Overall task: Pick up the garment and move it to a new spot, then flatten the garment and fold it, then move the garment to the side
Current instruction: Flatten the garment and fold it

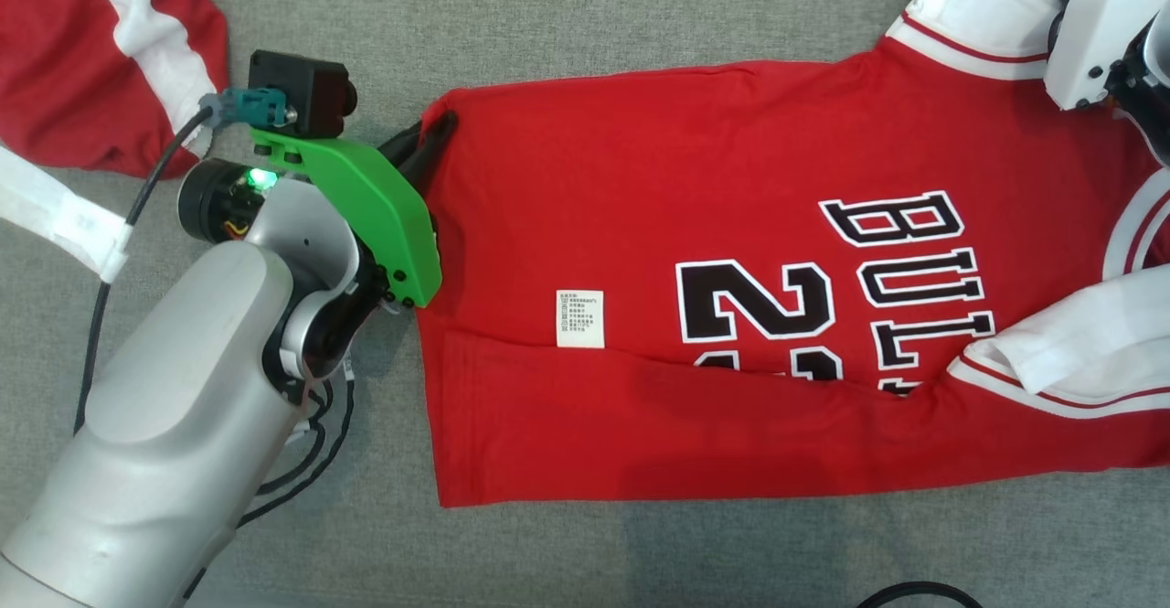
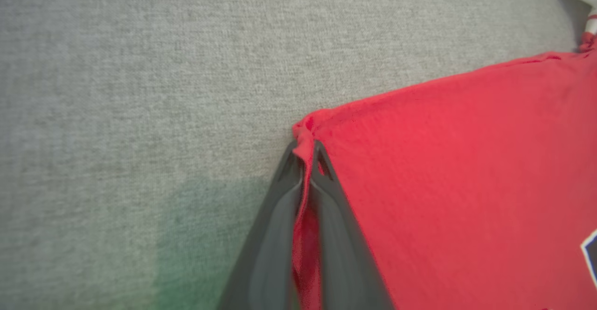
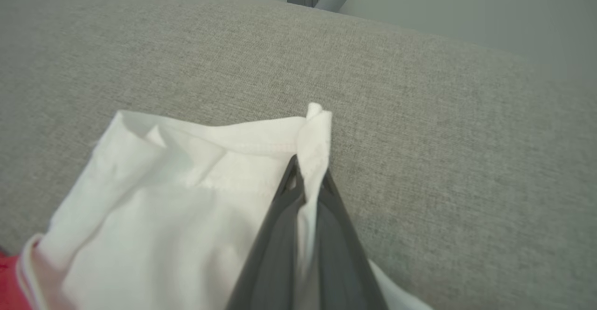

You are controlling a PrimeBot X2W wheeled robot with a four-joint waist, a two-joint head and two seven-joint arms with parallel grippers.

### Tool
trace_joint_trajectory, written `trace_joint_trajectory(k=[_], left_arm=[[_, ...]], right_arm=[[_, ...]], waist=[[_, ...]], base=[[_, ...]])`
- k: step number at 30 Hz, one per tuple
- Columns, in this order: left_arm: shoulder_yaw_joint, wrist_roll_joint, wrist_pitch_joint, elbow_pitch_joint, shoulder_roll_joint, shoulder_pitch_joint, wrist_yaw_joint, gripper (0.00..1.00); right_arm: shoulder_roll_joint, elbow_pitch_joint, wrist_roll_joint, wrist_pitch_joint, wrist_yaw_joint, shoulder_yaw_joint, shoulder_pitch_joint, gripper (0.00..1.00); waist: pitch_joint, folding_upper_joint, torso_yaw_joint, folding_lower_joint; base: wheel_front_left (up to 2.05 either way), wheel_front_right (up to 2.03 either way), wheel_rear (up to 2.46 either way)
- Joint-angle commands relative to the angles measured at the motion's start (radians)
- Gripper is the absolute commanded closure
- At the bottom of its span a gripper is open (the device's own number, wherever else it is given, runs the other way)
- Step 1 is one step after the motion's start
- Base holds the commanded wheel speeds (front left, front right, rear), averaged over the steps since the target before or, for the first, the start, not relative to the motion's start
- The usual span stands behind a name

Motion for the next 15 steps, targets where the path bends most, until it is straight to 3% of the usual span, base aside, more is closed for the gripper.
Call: trace_joint_trajectory(k=[1, 8, 15], left_arm=[[-0.031, -0.016, 0.010, 0.014, -0.006, 0.060, -0.012, 1.00], [0.000, -0.006, -0.072, -0.062, 0.025, 0.102, -0.017, 1.00], [0.015, -0.008, -0.137, -0.143, 0.072, 0.202, 0.006, 1.00]], right_arm=[[-0.004, -0.004, 0.010, -0.012, 0.000, 0.009, 0.018, 1.00], [-0.035, -0.072, 0.063, -0.092, 0.000, 0.035, 0.071, 1.00], [-0.098, -0.185, 0.124, -0.164, 0.000, 0.028, 0.216, 1.00]], waist=[[-0.018, 0.0120, -0.009, 0.0000], [-0.089, 0.0120, -0.030, 0.0000], [-0.193, 0.0120, -0.062, 0.0000]], base=[[0.00, 0.00, 0.00], [0.00, 0.00, 0.00], [0.00, 0.00, 0.00]])
